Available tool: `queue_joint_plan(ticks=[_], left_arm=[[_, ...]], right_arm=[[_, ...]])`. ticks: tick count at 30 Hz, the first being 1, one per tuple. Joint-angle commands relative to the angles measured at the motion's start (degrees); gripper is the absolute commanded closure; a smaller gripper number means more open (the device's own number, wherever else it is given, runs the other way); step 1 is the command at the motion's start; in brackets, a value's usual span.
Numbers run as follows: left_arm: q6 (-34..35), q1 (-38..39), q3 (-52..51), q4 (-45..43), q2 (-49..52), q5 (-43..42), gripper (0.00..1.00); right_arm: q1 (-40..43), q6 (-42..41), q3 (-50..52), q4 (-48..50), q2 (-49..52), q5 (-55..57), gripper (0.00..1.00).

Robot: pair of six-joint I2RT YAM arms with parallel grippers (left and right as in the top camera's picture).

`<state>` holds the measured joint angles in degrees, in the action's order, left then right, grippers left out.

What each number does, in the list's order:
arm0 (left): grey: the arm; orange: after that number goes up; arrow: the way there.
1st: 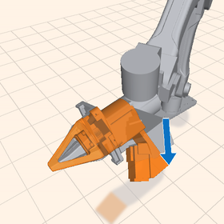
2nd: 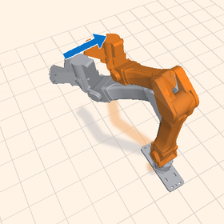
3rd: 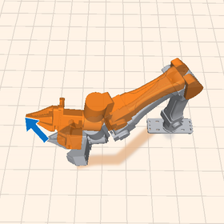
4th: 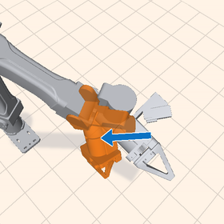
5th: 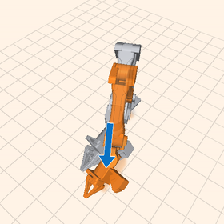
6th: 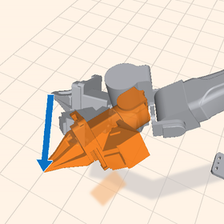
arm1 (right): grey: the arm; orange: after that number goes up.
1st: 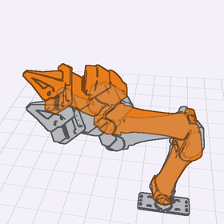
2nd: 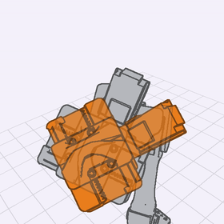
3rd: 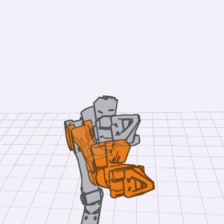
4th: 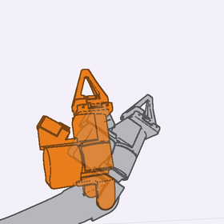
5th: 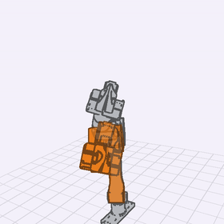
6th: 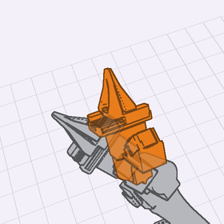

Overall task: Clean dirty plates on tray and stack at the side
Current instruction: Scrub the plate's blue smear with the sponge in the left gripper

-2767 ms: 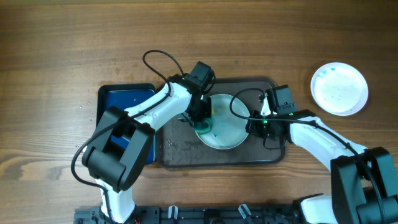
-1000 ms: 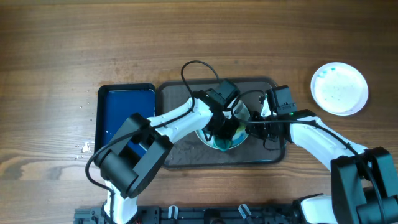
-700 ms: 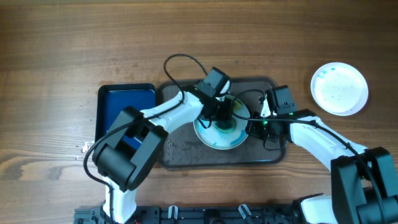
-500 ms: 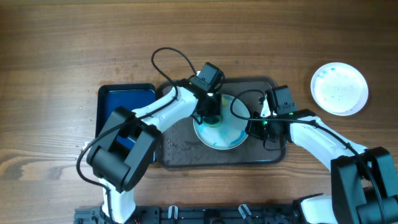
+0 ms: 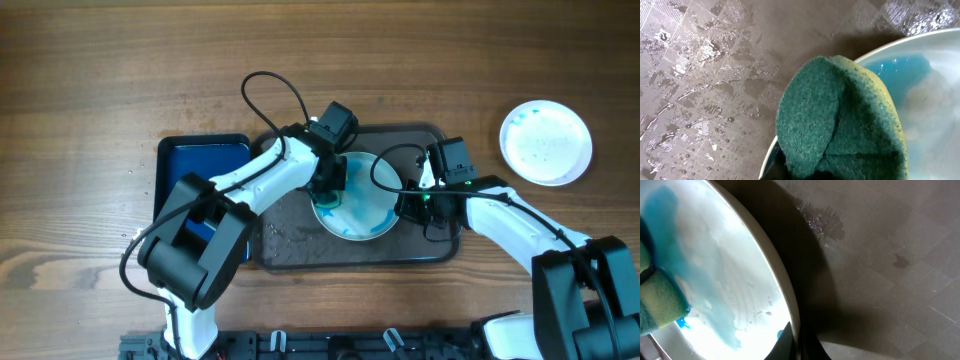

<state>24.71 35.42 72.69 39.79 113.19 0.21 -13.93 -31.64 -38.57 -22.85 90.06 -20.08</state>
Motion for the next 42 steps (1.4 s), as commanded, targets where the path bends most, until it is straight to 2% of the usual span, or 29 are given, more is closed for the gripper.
queue_joint_plan(ticks=[1,15,23,27,29,35,40,42], left_arm=[[-1.22,-2.16,-4.42,4.79,4.74,12.20,0.96],[-1.36,-2.16,-4.42,8.74,4.74,16.39,0.96],[-1.60,-2.14,-4.42,9.22,4.74,15.15,0.96],[-2.10,-2.14,-4.42,9.31,4.74,10.29,0.96],[-5.31,-2.14,-4.42,9.01,4.74,3.41,0.96],[-11.06,-0.68,-4.42,6.25,4.74,-9.11,0.96],[-11.43,0.44,-4.42,-1.18,4.74,-18.49,0.96],[-9.20,0.42,-4.42,-4.50,4.74,-18.80,0.96]], right_arm=[[-0.35,-0.04,2.47,-1.79,2.29,2.16,0.96],[-0.33,0.04,2.47,-1.14,2.29,2.16,0.96],[-0.35,0.11,2.47,-0.68,2.29,2.16,0.96],[-0.33,0.09,2.47,-0.28,2.29,2.16,0.95],[-0.35,0.09,2.47,-0.20,2.29,2.16,0.96],[-0.35,0.02,2.47,-0.11,2.29,2.16,0.96],[-0.35,0.00,2.47,-0.15,2.29,2.16,0.96],[-0.33,0.00,2.47,-0.33,2.29,2.16,0.96]])
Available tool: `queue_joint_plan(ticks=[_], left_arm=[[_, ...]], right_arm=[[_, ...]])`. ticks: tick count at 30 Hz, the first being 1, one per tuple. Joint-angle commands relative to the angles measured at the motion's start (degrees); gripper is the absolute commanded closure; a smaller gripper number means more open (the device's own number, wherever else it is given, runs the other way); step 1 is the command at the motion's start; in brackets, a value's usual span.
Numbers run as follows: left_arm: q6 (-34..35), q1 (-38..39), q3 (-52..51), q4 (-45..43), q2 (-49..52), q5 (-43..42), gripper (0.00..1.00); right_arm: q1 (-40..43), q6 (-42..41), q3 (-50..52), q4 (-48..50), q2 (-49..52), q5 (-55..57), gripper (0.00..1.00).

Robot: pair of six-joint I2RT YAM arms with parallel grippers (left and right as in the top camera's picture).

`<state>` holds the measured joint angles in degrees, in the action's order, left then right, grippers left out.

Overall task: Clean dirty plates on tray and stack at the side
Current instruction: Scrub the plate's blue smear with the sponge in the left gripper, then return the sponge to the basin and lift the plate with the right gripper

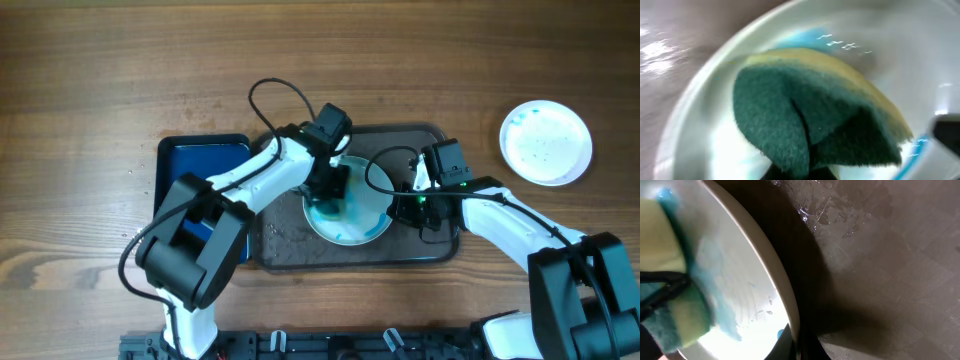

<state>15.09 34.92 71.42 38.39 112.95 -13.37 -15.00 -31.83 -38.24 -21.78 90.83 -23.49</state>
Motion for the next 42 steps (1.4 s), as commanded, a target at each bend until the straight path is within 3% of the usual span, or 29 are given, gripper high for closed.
queue_joint_plan(ticks=[1,6,12,24,36,42], left_arm=[[0.63,0.83,-3.15,-4.46,4.98,-5.22,0.96],[6.91,0.55,-3.15,-7.28,4.98,8.22,0.96],[12.39,0.57,-3.15,2.34,4.96,23.85,0.96],[9.84,2.93,3.19,9.57,-5.88,20.55,0.96],[10.21,-3.74,5.22,12.96,-15.82,21.62,0.96],[13.94,-11.26,5.22,20.02,-16.41,21.68,0.96]], right_arm=[[0.72,0.17,2.14,-1.42,1.53,5.57,0.96],[0.72,0.17,2.14,-1.42,1.53,5.57,0.96],[0.74,0.20,2.14,-1.29,1.53,5.60,0.96],[0.74,0.17,2.14,-1.11,1.53,5.60,0.96],[0.74,0.20,1.75,0.17,1.53,5.57,0.96],[0.72,2.36,-3.26,-3.13,1.09,5.66,0.95]])
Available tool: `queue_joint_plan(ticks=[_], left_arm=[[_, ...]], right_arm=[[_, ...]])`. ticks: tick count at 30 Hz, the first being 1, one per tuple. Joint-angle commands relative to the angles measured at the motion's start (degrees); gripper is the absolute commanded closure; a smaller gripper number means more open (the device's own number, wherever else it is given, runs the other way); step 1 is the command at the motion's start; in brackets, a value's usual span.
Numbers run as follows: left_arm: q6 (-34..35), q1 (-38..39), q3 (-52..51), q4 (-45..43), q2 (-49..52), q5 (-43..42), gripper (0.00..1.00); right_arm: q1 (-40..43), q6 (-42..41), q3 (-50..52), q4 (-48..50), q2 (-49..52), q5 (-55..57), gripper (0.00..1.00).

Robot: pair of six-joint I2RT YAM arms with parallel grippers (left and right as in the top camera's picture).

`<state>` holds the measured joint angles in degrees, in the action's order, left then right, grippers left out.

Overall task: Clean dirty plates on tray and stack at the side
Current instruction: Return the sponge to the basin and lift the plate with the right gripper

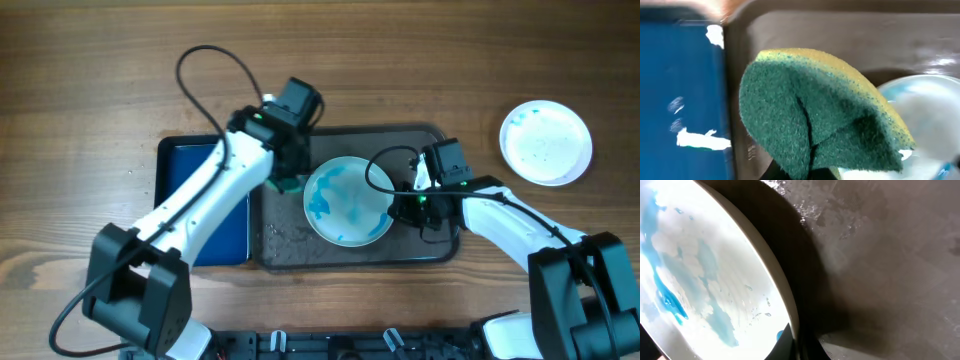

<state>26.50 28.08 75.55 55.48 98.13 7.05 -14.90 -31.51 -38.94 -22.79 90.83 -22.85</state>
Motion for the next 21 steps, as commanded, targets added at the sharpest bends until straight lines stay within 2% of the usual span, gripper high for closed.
queue_joint_plan(ticks=[1,5,13,21], left_arm=[[2.49,-5.68,1.09,4.24,-1.60,0.96,0.96],[2.25,-11.76,1.09,8.96,-1.62,0.92,0.96],[-0.26,-13.57,1.09,9.27,-1.62,-2.32,0.96],[-0.79,-13.64,1.07,9.38,-1.62,-2.27,0.96]], right_arm=[[0.61,2.69,-3.87,-3.06,0.74,5.38,0.95],[0.35,6.10,-11.34,-9.11,-1.20,11.67,0.95],[-6.47,8.37,-17.53,-13.94,-5.27,26.71,0.96],[-7.65,7.58,-18.84,-14.62,-8.02,27.54,0.96]])
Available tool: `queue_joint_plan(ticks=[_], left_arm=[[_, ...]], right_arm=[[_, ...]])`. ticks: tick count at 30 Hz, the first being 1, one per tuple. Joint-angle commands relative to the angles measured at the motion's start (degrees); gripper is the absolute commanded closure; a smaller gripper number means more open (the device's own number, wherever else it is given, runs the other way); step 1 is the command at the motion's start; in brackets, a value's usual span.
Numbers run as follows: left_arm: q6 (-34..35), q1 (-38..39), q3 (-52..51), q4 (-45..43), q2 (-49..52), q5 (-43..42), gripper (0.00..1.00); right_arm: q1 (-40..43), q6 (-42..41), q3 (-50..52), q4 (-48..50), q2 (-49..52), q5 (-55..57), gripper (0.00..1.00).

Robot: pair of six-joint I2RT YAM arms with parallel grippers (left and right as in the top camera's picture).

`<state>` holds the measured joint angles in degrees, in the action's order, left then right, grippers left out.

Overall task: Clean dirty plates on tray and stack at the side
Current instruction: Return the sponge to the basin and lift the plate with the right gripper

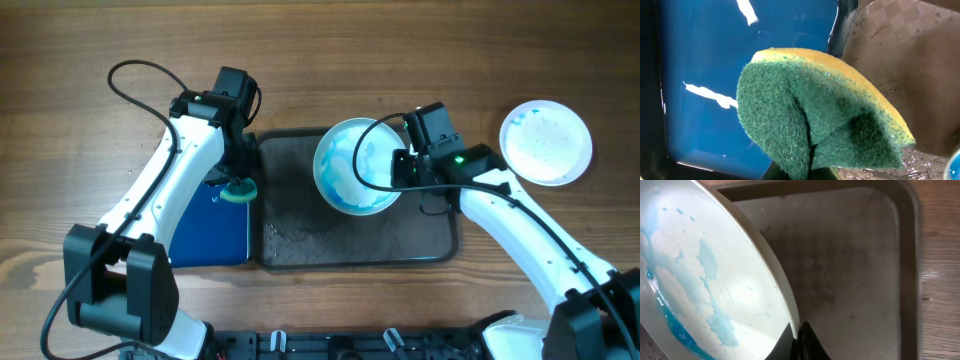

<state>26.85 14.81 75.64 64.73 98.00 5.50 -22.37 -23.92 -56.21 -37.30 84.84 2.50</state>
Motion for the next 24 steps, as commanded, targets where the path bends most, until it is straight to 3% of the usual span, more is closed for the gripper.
queue_joint_plan(ticks=[1,16,24], left_arm=[[-1.14,-0.48,1.01,0.09,-1.49,-0.72,0.96],[-1.70,-3.10,0.98,0.00,-1.46,-0.70,0.96],[-2.45,-3.10,0.98,-0.22,-1.46,-0.70,0.96]], right_arm=[[-0.17,0.02,-1.73,-0.20,-2.34,2.19,0.96],[-0.17,2.64,-6.67,-3.15,-3.98,4.81,0.96],[-0.17,7.80,-9.64,-6.54,-3.98,14.58,0.96]])
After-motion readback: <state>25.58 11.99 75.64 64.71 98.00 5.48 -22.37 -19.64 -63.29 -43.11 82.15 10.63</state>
